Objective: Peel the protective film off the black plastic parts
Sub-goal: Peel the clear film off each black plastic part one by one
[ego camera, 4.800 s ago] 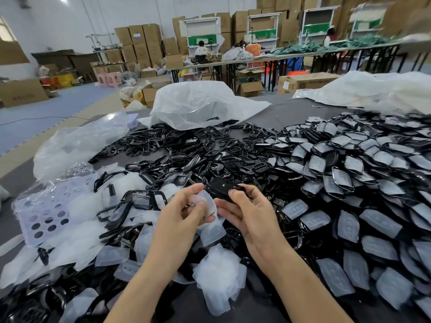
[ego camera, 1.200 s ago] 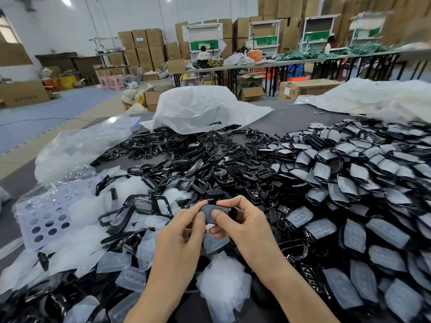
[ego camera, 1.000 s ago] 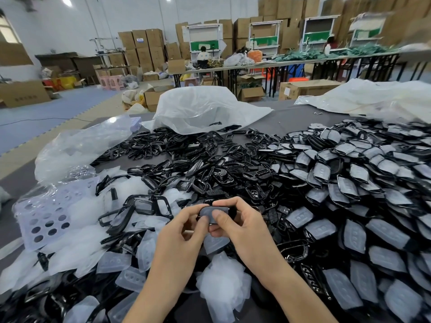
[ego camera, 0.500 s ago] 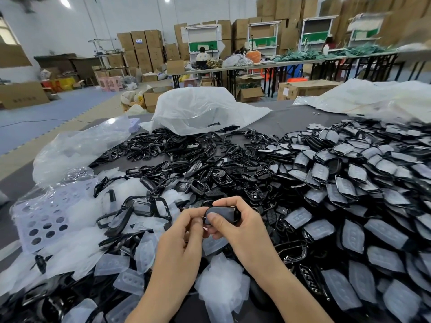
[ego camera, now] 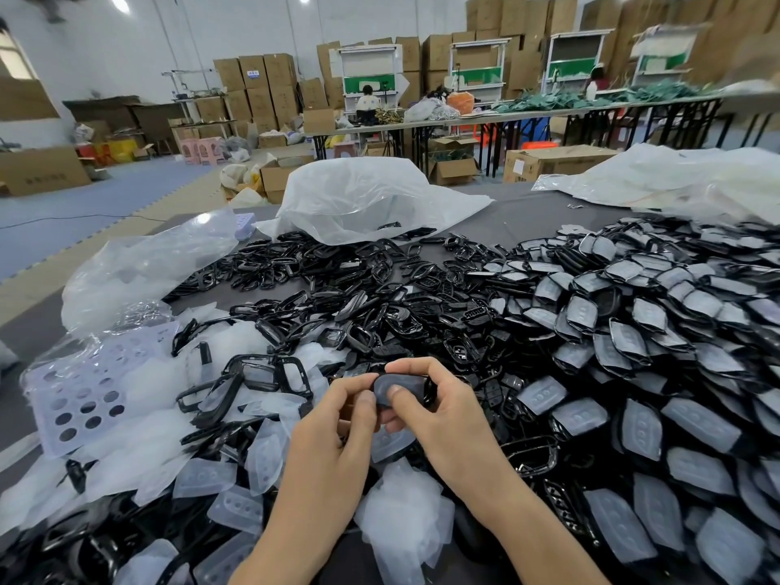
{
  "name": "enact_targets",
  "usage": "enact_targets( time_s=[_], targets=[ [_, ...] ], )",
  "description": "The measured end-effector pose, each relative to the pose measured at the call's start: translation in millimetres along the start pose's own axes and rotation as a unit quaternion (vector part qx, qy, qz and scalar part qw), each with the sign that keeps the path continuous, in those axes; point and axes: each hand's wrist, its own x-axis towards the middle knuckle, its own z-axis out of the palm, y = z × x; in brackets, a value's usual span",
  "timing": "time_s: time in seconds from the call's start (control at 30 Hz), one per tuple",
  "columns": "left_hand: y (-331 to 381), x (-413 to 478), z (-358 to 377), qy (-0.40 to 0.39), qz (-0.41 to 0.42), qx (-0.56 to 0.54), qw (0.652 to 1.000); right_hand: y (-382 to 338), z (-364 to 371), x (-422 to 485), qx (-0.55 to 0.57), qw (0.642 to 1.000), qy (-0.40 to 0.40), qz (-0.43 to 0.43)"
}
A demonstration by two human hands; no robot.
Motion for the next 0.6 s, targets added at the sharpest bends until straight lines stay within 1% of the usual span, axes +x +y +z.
enact_targets(
  time_s=[0.1, 0.23, 0.4, 0.47, 0.6],
  targets=[
    [-3, 2, 1, 0.011, -0.012, -0.004, 1.000, -1, 1, 0, 0.010, 1.000, -0.004, 0.003],
    [-7, 6, 2, 0.012, -0.050, -0.052, 0.997, -2, 3, -1, 0.026, 0.999, -0.024, 0.000],
    [-4, 11, -6, -0.030, -0.079, -0.099, 0.991, -2, 5, -2, 0.021, 0.999, -0.042, -0.005],
    [-3, 11, -8, -0.039, -0.075, -0.110, 0.990, -1, 6, -2, 0.011, 0.999, -0.042, -0.008],
    [-1, 8, -6, -0.029, -0.051, -0.117, 0.991, 0, 5, -1, -0.010, 1.000, -0.023, -0.014]
  ],
)
